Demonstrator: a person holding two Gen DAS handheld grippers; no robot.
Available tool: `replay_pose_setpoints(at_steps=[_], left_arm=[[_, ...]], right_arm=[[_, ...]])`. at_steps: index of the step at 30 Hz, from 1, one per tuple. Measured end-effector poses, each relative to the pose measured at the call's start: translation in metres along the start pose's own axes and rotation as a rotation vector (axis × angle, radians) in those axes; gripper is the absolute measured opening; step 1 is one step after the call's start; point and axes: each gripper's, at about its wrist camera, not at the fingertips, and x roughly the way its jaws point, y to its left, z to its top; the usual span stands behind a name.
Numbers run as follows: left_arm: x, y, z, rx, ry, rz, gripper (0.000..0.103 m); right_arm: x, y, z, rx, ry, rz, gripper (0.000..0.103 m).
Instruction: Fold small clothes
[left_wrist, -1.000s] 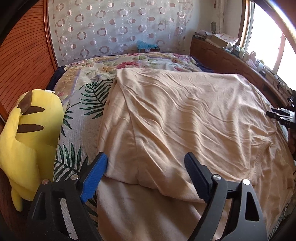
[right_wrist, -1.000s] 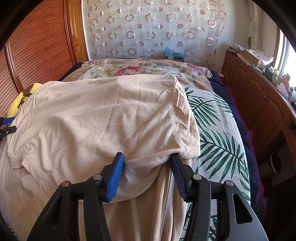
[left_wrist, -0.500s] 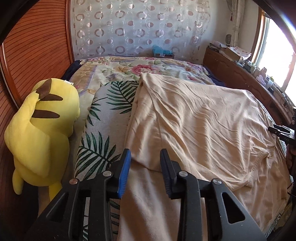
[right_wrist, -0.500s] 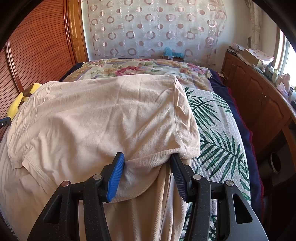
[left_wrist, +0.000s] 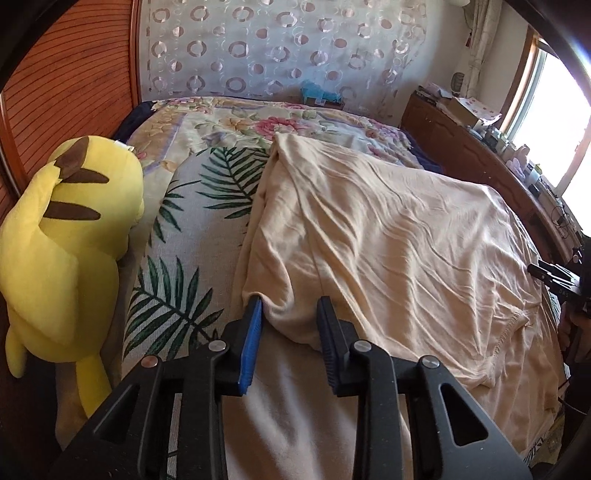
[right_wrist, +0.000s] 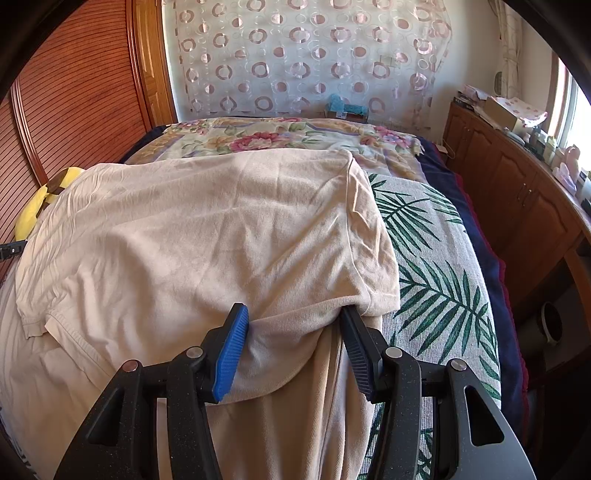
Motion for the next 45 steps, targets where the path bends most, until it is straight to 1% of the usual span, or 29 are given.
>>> replay_pose_setpoints(at_steps=[2,4,6,9,11,15,17,18,19,20,21,22,23,24,25,28,30,36,45], left_arm=[[-0.002,-0.007,0.002,0.041,-0.014,0.016,0.015],[-0.002,-0.012,0.004,0.065,-0.015,0.025,0.013],[0.001,-0.012,0.007,0.073,-0.006,0.04,0.013],[0.01,-0.004,0.011,0.046,0.036,0.073,0.013],[0.012,0.0,0.011,0.037,0.043,0.057,0.013],[0.012,0.001,0.01,0.039,0.047,0.059,0.013],[0.012,0.0,0.009,0.056,0.041,0.068,0.013],[0.01,-0.002,0.008,0.073,0.029,0.067,0.004],[0.009,-0.004,0.008,0.084,0.019,0.062,0.003],[0.006,-0.005,0.008,0.085,0.005,0.063,0.003],[0.002,-0.006,0.008,0.085,-0.016,0.063,0.003],[-0.007,-0.007,0.01,0.084,-0.048,0.057,0.003],[-0.014,-0.008,0.011,0.079,-0.071,0.055,0.003],[-0.022,-0.008,0.012,0.074,-0.099,0.054,0.002],[-0.03,-0.007,0.014,0.07,-0.123,0.048,0.002],[-0.046,-0.007,0.018,0.069,-0.169,0.041,0.002],[-0.052,-0.009,0.02,0.07,-0.185,0.037,0.002],[-0.07,-0.012,0.019,0.065,-0.231,0.025,0.002],[-0.102,-0.013,0.009,0.056,-0.298,0.006,0.002]], right_arm=[[0.0,0.0,0.0,0.001,0.0,0.001,0.053],[0.0,0.0,0.0,0.0,0.0,0.001,0.053],[0.0,0.0,0.0,0.0,0.0,0.001,0.053],[0.0,-0.001,0.0,0.0,0.0,0.001,0.053],[0.001,-0.001,0.0,0.0,0.0,0.002,0.053],[0.001,-0.002,0.0,0.001,-0.001,0.004,0.053],[0.002,-0.002,0.0,0.001,-0.001,0.004,0.053],[0.001,-0.003,0.0,0.001,0.0,0.004,0.053],[0.001,-0.003,0.0,0.003,0.0,0.001,0.053],[0.001,-0.003,0.0,0.006,-0.002,0.0,0.049],[0.0,-0.004,0.0,0.009,-0.008,0.006,0.024],[-0.001,-0.005,0.0,0.011,-0.015,0.023,0.011],[-0.002,-0.004,0.001,0.007,-0.015,0.023,0.011],[-0.004,-0.004,0.001,-0.001,-0.021,0.018,0.004],[-0.007,-0.002,0.001,-0.009,-0.029,0.024,0.003],[-0.019,0.003,0.004,-0.016,-0.07,0.036,0.002],[-0.028,0.007,0.006,-0.027,-0.103,0.04,0.002],[-0.049,0.016,0.006,-0.037,-0.159,0.045,0.002],[-0.09,0.013,-0.016,-0.033,-0.234,0.062,0.002]])
